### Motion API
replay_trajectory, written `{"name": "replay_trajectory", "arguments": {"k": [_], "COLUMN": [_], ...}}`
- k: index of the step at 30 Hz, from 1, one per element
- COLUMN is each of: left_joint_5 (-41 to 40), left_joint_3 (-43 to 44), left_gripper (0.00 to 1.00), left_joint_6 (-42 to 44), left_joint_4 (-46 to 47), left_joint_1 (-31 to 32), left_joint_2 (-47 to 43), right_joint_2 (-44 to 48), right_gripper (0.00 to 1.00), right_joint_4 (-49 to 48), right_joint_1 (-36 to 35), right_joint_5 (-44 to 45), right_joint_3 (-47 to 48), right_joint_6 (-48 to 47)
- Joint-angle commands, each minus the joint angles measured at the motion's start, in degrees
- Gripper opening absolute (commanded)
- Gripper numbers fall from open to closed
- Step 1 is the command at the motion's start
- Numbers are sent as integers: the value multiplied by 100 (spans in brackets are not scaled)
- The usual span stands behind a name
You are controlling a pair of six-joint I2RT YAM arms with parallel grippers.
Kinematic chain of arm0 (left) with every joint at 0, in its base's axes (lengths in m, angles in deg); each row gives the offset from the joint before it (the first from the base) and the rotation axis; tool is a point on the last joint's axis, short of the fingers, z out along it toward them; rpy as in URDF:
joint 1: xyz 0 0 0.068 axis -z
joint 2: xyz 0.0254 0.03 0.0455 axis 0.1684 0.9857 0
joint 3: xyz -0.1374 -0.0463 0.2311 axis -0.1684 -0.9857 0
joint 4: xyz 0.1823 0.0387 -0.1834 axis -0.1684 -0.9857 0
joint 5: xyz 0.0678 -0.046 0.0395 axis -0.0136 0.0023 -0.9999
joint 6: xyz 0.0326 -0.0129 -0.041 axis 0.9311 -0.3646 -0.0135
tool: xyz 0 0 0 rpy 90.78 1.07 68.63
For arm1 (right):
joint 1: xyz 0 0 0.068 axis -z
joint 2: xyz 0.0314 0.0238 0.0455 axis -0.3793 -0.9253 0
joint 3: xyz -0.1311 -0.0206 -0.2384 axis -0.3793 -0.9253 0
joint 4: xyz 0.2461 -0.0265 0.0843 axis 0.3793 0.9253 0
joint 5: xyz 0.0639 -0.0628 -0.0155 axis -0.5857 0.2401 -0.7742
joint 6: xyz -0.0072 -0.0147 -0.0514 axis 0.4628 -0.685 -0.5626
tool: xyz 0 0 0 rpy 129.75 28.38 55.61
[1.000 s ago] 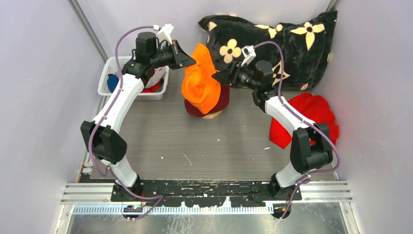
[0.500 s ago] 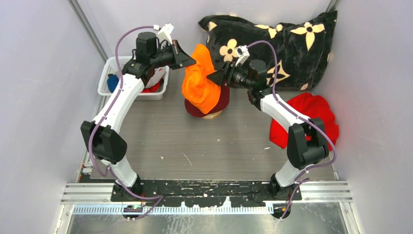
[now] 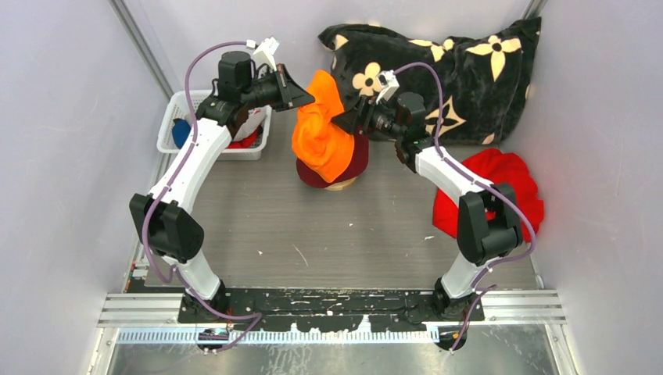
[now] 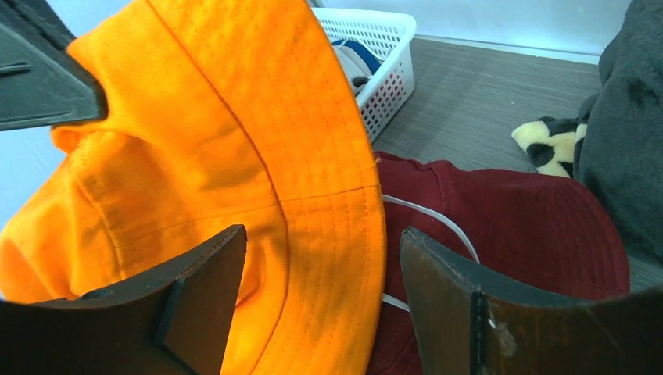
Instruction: Stack the hats
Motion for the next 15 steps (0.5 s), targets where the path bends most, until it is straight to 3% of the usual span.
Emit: {"name": "replay_trajectory", "arguments": {"k": [1,10,15], "left_joint_5": [19,-33,-56], "left_joint_3": [120,80,45], "left_gripper": [0,0,0], "left_joint_6": [110,128,126], "left_joint_4": [237,230,250], "left_joint_1": [-14,-37,-55], "left_joint_2": [-224,-239,-254], "right_joint_2": [-39,-32,7], "right_gripper": [76,62,39], "right_joint_4": [-188,-187,-218], "right_joint_1": [3,10,9], "right_joint_5": [-13,-90,-137], "right_joint_3": [317,273,217], "right_joint_6": [-94,-66,-25]}}
